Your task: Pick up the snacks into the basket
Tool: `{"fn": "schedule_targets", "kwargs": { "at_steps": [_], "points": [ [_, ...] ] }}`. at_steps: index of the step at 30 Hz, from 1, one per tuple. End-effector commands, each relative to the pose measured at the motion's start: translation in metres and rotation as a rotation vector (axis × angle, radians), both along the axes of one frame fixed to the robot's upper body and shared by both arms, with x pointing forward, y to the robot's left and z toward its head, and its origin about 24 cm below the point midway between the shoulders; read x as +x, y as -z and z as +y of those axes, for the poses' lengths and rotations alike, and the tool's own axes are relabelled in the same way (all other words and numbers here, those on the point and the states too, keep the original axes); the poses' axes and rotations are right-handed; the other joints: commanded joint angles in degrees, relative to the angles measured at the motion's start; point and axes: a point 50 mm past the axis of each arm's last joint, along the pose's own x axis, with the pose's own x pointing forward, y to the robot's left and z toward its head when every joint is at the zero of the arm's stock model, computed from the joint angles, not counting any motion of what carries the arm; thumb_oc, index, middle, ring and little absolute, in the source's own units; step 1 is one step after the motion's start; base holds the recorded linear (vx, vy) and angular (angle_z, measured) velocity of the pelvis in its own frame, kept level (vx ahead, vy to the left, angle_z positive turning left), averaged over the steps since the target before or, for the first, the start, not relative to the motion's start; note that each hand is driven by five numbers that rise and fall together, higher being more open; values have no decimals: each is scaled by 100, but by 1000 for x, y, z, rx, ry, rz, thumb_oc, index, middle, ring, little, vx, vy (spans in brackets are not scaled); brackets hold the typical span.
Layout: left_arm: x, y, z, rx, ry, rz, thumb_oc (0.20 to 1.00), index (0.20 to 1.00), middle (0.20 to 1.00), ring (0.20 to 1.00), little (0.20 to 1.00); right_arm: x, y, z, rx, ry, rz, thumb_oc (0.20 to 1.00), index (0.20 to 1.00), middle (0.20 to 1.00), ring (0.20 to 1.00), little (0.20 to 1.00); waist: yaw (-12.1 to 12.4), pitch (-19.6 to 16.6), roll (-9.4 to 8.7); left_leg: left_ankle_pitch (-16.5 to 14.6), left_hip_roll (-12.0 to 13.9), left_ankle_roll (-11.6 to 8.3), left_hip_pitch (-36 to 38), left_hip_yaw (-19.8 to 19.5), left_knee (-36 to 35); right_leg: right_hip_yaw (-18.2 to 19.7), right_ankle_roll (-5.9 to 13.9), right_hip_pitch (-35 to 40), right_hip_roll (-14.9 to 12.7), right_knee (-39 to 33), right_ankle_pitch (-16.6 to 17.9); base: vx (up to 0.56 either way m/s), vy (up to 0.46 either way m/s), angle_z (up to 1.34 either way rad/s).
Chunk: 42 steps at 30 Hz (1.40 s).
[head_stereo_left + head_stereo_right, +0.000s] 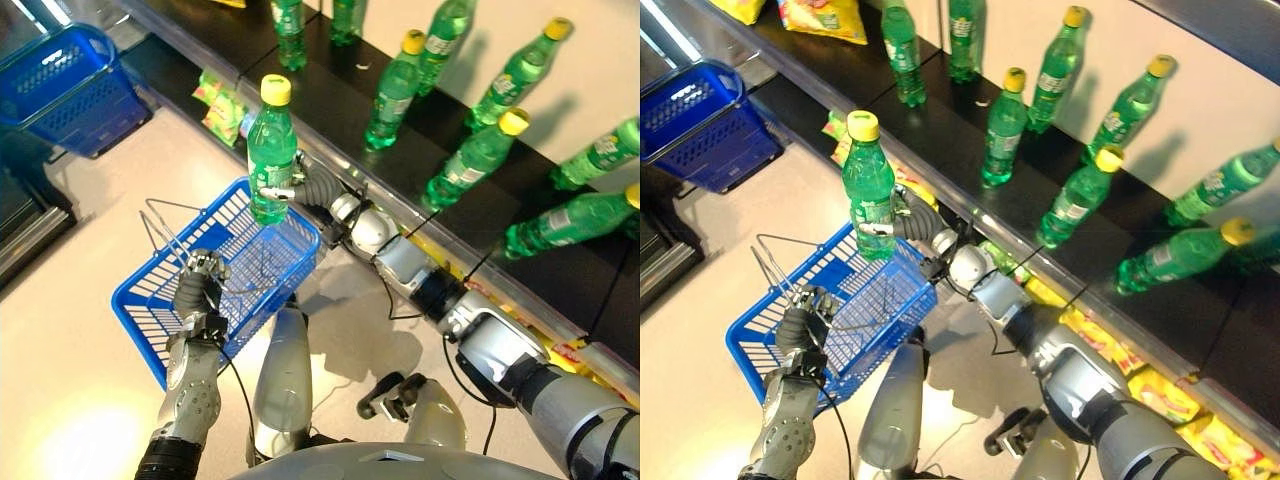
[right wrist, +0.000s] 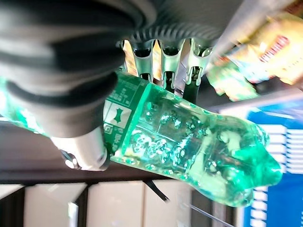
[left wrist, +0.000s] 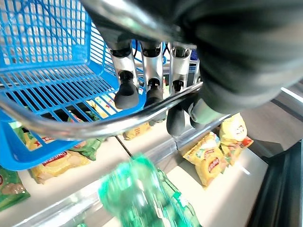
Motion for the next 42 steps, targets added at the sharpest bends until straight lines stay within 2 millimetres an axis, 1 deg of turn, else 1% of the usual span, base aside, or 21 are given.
{"fn": "schedule_targets", "kwargs": {
  "at_steps": [1, 5, 9, 15, 16, 17, 18, 20, 22, 23, 25, 26, 29, 31, 33, 34, 35, 38, 40, 42],
  "points": [
    [8, -68, -19, 80, 133, -346, 200, 200, 200, 200, 200, -12, -60, 48, 126, -135, -168, 200, 200, 200, 200, 200, 91, -265, 191, -510, -229, 557, -97, 229, 543, 108, 70, -147, 145, -209, 661, -4, 5, 16],
    [8, -78, -31, 59, 199, -397, 200, 200, 200, 200, 200, -7, -48, 57, 60, -112, -127, 200, 200, 200, 200, 200, 174, -234, 234, -478, -294, 562, -156, 151, 533, 45, 75, -140, 127, -205, 659, -5, 5, 10],
    [8, -91, -47, 42, 290, -456, 200, 200, 200, 200, 200, 1, -32, 60, -39, -72, -86, 200, 200, 200, 200, 200, 253, -220, 275, -448, -380, 577, -241, 53, 533, -39, 75, -137, 90, -184, 637, -3, -11, 14],
    [6, -110, -64, 16, 387, -541, 200, 200, 200, 200, 200, 14, -11, 51, -157, 30, -34, 200, 200, 200, 200, 200, 359, -198, 340, -423, -442, 580, -324, -39, 519, -132, 88, -151, 79, -163, 622, 1, -3, 18],
    [6, -110, -64, 16, 388, -541, 200, 200, 200, 200, 200, 14, -11, 51, -157, 30, -35, 200, 200, 200, 200, 200, 360, -196, 340, -423, -441, 580, -325, -41, 521, -134, 88, -151, 80, -163, 622, -16, -11, 10],
    [4, -116, -72, -9, 428, -568, 200, 200, 200, 200, 200, 16, -6, 48, -178, 55, -15, 200, 200, 200, 200, 200, 412, -166, 387, -417, -486, 596, -370, -73, 548, -154, 90, -188, 62, -138, 622, -15, -5, 7],
    [4, -116, -72, -9, 428, -569, 200, 200, 200, 200, 200, 16, -6, 48, -178, 55, -16, 200, 200, 200, 200, 200, 413, -166, 386, -418, -487, 597, -373, -74, 550, -155, 90, -190, 62, -137, 622, 0, 0, 0],
    [3, -123, -82, -31, 486, -595, 200, 200, 200, 200, 200, 23, -2, 40, -204, 107, 1, 200, 200, 200, 200, 200, 479, -108, 477, -390, -557, 604, -456, -156, 551, -209, 110, -196, 26, -126, 620, -14, -13, 3],
    [2, -125, -88, -50, 514, -599, 200, 200, 200, 200, 200, 27, 0, 34, -228, 138, 6, 200, 200, 200, 200, 200, 514, -82, 543, -367, -604, 613, -508, -192, 544, -268, 120, -220, -17, -80, 609, -24, -11, 17],
    [2, -125, -88, -50, 514, -599, 200, 200, 200, 200, 200, 27, 0, 34, -228, 138, 6, 200, 200, 200, 200, 200, 514, -83, 543, -366, -606, 613, -511, -195, 545, -271, 120, -220, -19, -79, 608, -15, -7, 26],
    [2, -126, -94, -73, 546, -600, 200, 200, 200, 200, 200, 34, 0, 23, -264, 187, -2, 200, 200, 200, 200, 200, 546, -42, 631, -315, -658, 613, -601, -245, 526, -329, 129, -271, -63, -19, 590, -13, -6, 23],
    [1, -126, -96, -76, 555, -596, 200, 200, 200, 200, 200, 35, 1, 21, -277, 194, -5, 200, 200, 200, 200, 200, 556, -34, 657, -299, -667, 612, -609, -251, 502, -333, 131, -293, -76, -3, 588, -13, 2, 24],
    [0, -124, -99, -94, 575, -587, 200, 200, 200, 200, 200, 38, 4, 15, -314, 217, 0, 200, 200, 200, 200, 200, 576, -3, 699, -274, -679, 614, -644, -264, 481, -367, 129, -306, -88, 17, 566, -5, 6, 17],
    [-1, -124, -100, -97, 577, -584, 200, 200, 200, 200, 200, 38, 6, 13, -333, 226, -1, 200, 200, 200, 200, 200, 570, 4, 707, -276, -679, 617, -649, -266, 482, -358, 130, -327, -102, 42, 566, -4, 12, 6],
    [-2, -124, -101, -104, 587, -581, 200, 200, 200, 200, 200, 40, 15, 6, -391, 252, 20, 200, 200, 200, 200, 200, 562, 26, 731, -275, -677, 617, -689, -268, 505, -342, 130, -369, -123, 79, 563, 0, 0, 0],
    [-2, -124, -101, -104, 587, -581, 200, 200, 200, 200, 200, 40, 15, 7, -391, 252, 20, 200, 200, 200, 200, 200, 562, 26, 729, -276, -677, 617, -690, -268, 507, -341, 130, -371, -124, 81, 562, 0, 0, 0],
    [-2, -124, -102, -101, 594, -574, 200, 200, 200, 200, 200, 41, 21, 3, -452, 262, 26, 200, 200, 200, 200, 200, 545, 31, 738, -280, -675, 614, -688, -260, 500, -315, 131, -391, -129, 106, 558, 0, 0, 0],
    [-2, -123, -103, -101, 600, -563, 200, 200, 200, 200, 200, 42, 32, -7, -517, 296, 70, 200, 200, 200, 200, 200, 527, 15, 743, -293, -667, 616, -702, -238, 515, -305, 132, -408, -133, 128, 552, 0, 0, 0],
    [-1, -123, -103, -95, 600, -559, 200, 200, 200, 200, 200, 42, 35, -9, -529, 306, 80, 200, 200, 200, 200, 200, 518, 11, 745, -296, -665, 620, -709, -238, 523, -291, 135, -424, -144, 153, 554, 0, 0, 0],
    [-2, -122, -103, -96, 608, -551, 200, 200, 200, 200, 200, 43, 39, -15, -551, 334, 106, 200, 200, 200, 200, 200, 486, 8, 743, -299, -662, 621, -708, -228, 534, -285, 133, -432, -159, 180, 549, 0, 0, 0]
  ]
}}
